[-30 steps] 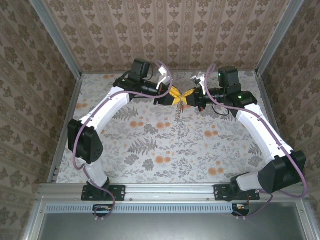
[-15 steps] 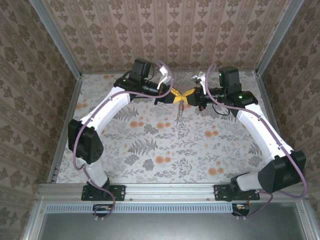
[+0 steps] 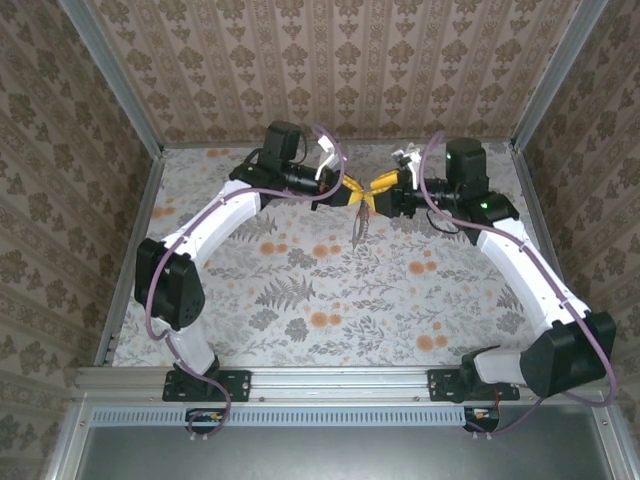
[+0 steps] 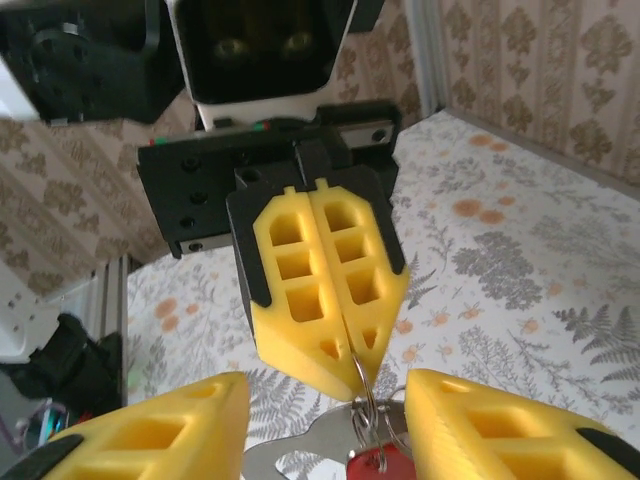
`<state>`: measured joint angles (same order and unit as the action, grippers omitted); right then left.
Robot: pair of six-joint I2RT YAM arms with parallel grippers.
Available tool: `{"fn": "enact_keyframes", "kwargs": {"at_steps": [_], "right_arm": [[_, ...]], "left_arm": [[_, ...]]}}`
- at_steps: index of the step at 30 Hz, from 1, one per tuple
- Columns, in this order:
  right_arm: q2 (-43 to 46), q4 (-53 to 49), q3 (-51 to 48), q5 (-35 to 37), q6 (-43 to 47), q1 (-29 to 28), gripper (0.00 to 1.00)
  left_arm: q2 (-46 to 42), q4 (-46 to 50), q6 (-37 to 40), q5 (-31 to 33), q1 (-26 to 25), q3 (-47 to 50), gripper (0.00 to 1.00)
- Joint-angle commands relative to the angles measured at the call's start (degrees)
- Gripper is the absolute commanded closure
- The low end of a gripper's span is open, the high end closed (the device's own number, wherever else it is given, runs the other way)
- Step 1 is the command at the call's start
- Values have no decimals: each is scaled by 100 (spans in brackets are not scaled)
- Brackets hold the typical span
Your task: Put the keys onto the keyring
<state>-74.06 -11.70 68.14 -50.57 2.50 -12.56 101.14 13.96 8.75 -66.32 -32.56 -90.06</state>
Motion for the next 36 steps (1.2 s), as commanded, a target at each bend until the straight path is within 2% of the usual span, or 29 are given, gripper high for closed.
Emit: {"fn": "enact_keyframes", "kwargs": {"at_steps": [1,7,10,15,21,36], "right_arm": [[409,1279,-541,318,-842,55,49],[686,2753,-1609,895,-1722,52,44],[693,3185,-1940,908,-1924,14,43],[614,3393,-2154,913,-1911,-180,41],[476,3482,-2166,1004,-1877,-428,40],[463,3387,-2094,1214,-1747,-543,40]], "left_arm": [[-420,-1189,-690,67,70,315,100],[-706,-2495,-1497,358,65,988,100],[-796,-2971,-1771,434,56,1230,100],[-874,-3756,-2288,480,49,1562,100],[-877,-4243,-2614,516,30,1758,100],[-759,-4857,-2987,458,-23,1891,100]]}}
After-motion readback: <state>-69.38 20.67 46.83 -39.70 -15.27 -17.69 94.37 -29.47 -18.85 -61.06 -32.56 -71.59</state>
